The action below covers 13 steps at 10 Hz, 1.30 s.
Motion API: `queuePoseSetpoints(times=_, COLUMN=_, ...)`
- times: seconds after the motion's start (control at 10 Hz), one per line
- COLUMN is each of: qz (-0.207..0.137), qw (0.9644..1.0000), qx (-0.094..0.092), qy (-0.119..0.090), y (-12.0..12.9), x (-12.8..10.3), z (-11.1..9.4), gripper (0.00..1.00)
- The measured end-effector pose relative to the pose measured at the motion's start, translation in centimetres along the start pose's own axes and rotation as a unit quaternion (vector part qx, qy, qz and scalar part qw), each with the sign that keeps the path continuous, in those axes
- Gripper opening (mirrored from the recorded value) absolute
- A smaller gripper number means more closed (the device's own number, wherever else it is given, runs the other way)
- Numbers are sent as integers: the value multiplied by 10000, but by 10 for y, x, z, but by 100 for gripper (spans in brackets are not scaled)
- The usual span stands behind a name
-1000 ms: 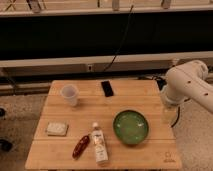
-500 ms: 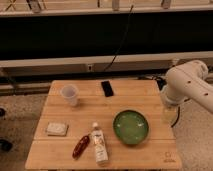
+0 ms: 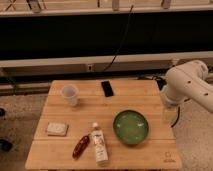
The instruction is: Drag the ceramic bowl in a circle
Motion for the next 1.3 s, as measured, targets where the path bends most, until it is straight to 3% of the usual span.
queuePoseSetpoints(times=0.2, qz=-73, qw=10000, qx=4, qy=54, y=2, x=-1, z=4, gripper=80)
queuePoseSetpoints(times=0.4, qz=-553, qw=9982, qx=27, qy=231, y=5, x=-22, z=26, gripper=80)
queuePoseSetpoints(times=0.6, qz=-692, qw=9971, qx=21, qy=331, y=9, x=-24, z=33, gripper=80)
queuePoseSetpoints(times=0.9, qz=-1080, qw=9933, qx=28, qy=415, y=12, x=-34, z=38, gripper=80)
queuePoseSetpoints(times=1.1, qz=-1387, qw=9895, qx=41, qy=415, y=11, x=-56, z=47, gripper=80)
queuePoseSetpoints(times=1.3, qz=-1571, qw=9866, qx=30, qy=434, y=9, x=-57, z=51, gripper=80)
